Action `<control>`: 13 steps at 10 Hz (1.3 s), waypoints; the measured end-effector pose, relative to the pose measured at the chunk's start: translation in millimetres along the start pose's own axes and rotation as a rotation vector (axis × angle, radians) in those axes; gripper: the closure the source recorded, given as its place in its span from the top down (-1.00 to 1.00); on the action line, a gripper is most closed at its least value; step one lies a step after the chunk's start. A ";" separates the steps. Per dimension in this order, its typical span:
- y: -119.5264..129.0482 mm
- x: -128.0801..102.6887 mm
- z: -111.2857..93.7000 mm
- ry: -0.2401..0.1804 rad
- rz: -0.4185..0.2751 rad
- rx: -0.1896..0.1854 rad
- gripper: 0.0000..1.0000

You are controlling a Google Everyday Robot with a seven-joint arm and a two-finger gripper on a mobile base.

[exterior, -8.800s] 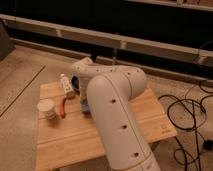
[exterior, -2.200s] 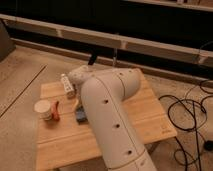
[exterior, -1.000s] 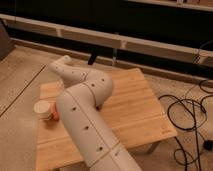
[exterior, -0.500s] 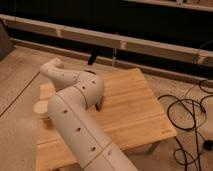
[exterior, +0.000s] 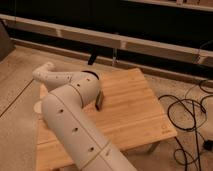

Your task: Wipe the white sponge on the table

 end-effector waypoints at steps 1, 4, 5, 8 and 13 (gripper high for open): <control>-4.3 8.0 -0.3 0.000 0.008 0.011 -1.00; -22.5 35.8 -3.7 -0.018 0.071 0.001 -1.00; -30.9 45.4 -0.5 -0.018 0.098 -0.008 -1.00; -69.9 68.9 13.8 -0.002 0.190 -0.031 -1.00; -119.9 60.5 29.7 0.013 0.236 -0.036 -1.00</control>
